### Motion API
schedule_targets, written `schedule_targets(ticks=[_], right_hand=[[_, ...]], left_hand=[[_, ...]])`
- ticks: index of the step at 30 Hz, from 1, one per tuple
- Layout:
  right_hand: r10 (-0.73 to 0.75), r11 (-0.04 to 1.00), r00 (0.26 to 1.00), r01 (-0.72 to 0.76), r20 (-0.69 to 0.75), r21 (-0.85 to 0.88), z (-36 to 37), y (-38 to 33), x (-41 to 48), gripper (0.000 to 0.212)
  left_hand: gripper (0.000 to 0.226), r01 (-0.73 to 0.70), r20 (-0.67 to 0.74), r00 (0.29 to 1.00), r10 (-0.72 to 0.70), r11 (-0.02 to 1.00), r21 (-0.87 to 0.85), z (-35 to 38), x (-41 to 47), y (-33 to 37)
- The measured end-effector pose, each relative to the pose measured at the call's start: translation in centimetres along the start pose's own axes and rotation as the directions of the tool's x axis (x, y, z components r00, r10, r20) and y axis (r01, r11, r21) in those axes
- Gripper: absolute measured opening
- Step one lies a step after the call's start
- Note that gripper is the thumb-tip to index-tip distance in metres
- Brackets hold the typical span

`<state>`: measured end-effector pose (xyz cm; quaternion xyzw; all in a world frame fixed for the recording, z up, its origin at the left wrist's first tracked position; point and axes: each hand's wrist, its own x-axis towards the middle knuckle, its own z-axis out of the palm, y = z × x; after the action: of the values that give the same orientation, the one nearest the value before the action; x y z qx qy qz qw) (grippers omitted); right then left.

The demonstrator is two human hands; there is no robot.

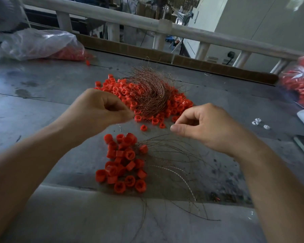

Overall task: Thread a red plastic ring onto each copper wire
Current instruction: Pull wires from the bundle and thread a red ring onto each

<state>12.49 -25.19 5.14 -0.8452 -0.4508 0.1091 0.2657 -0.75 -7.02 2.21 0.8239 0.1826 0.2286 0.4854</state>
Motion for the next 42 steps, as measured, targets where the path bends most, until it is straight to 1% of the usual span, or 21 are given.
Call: schedule_targets(ticks=[2,3,5,7,10,13,15,20,22,24,27,30,31,32,33,35,36,37,38,39,42], right_hand=[[0.010,1.000,0.999,-0.010,-0.050,0.004,-0.1,0.2,-0.1,0.016],[0.017,1.000,0.997,-0.017,-0.071,-0.006,-0.1,0.2,-0.1,0.016],[0.024,0.999,0.994,-0.027,-0.110,-0.031,0.0,0.3,0.0,0.015],[0.031,0.998,0.990,-0.038,-0.137,-0.053,0.1,0.5,0.0,0.016],[0.038,0.996,0.984,-0.051,-0.171,-0.070,0.0,0.7,0.2,0.017],[0.036,0.995,0.975,-0.057,-0.218,-0.087,0.0,0.9,0.3,0.018],[0.041,0.995,0.966,-0.062,-0.256,-0.075,0.0,1.1,0.4,0.018],[0.083,0.996,0.914,-0.088,-0.397,0.005,-0.3,2.0,0.9,0.019],[0.097,0.995,0.896,-0.096,-0.434,0.025,-0.3,2.4,1.2,0.020],[0.111,0.994,0.884,-0.107,-0.455,0.034,-0.3,2.7,1.4,0.021],[0.133,0.991,0.872,-0.115,-0.471,0.066,-0.2,3.1,1.5,0.022],[0.144,0.990,0.872,-0.125,-0.469,0.070,-0.1,3.2,1.6,0.022],[0.146,0.989,0.875,-0.130,-0.461,0.066,0.0,3.2,1.7,0.022],[0.145,0.989,0.880,-0.134,-0.453,0.057,0.1,3.2,1.7,0.021],[0.144,0.989,0.885,-0.138,-0.443,0.046,0.2,3.2,1.7,0.021],[0.136,0.990,0.896,-0.138,-0.422,0.024,0.4,3.1,1.7,0.020],[0.125,0.991,0.904,-0.135,-0.409,0.004,0.5,3.0,1.7,0.020],[0.110,0.992,0.912,-0.128,-0.396,-0.019,0.7,2.8,1.7,0.019],[0.091,0.993,0.920,-0.115,-0.381,-0.039,1.0,2.5,1.7,0.018],[0.071,0.994,0.927,-0.096,-0.367,-0.050,1.3,2.3,1.8,0.015],[-0.013,0.997,0.934,-0.018,-0.357,-0.081,2.2,1.9,2.1,0.008]], left_hand=[[0.006,0.016,-0.166,0.986,0.005,0.992,0.127,-0.2,0.8,-0.7],[0.010,0.024,-0.235,0.972,0.029,0.975,0.222,-0.2,1.1,-1.0],[0.018,0.030,-0.286,0.955,0.082,0.929,0.368,-0.1,1.8,-1.6],[0.031,0.012,-0.257,0.960,0.116,0.894,0.449,0.2,2.5,-2.3],[0.041,0.002,-0.183,0.978,0.100,0.872,0.489,1.1,3.3,-3.4],[0.043,0.014,-0.107,0.992,0.060,0.813,0.582,1.9,3.8,-4.2],[0.042,0.011,-0.099,0.993,0.067,0.776,0.631,2.0,4.0,-4.3],[0.028,-0.018,-0.132,0.984,0.121,0.802,0.598,1.9,4.0,-4.1],[0.029,-0.005,-0.128,0.986,0.104,0.795,0.607,1.9,4.1,-4.0],[0.030,0.006,-0.124,0.988,0.091,0.784,0.620,1.8,4.2,-4.1],[0.017,0.002,-0.126,0.988,0.094,0.794,0.608,1.5,4.3,-4.4],[0.012,-0.015,-0.116,0.988,0.104,0.803,0.595,1.6,4.2,-4.5],[0.010,-0.009,-0.135,0.985,0.107,0.815,0.579,1.5,4.1,-4.3],[0.007,0.005,-0.170,0.980,0.102,0.844,0.536,1.3,4.0,-4.0],[0.010,0.028,-0.212,0.974,0.079,0.887,0.462,0.9,3.8,-3.5],[0.018,0.050,-0.263,0.965,0.015,0.970,0.238,0.0,2.9,-2.5],[0.018,0.020,-0.254,0.967,0.012,0.992,0.125,-0.3,2.2,-1.8],[0.018,-0.031,-0.234,0.971,0.042,0.998,0.052,-0.4,1.5,-1.0],[0.018,-0.084,-0.214,0.973,0.088,0.996,0.029,-0.2,0.8,-0.3],[0.016,-0.132,-0.192,0.971,0.140,0.990,0.053,0.0,0.2,0.4],[0.011,-0.220,-0.076,0.967,0.243,0.948,0.230,1.1,-0.6,1.3]])
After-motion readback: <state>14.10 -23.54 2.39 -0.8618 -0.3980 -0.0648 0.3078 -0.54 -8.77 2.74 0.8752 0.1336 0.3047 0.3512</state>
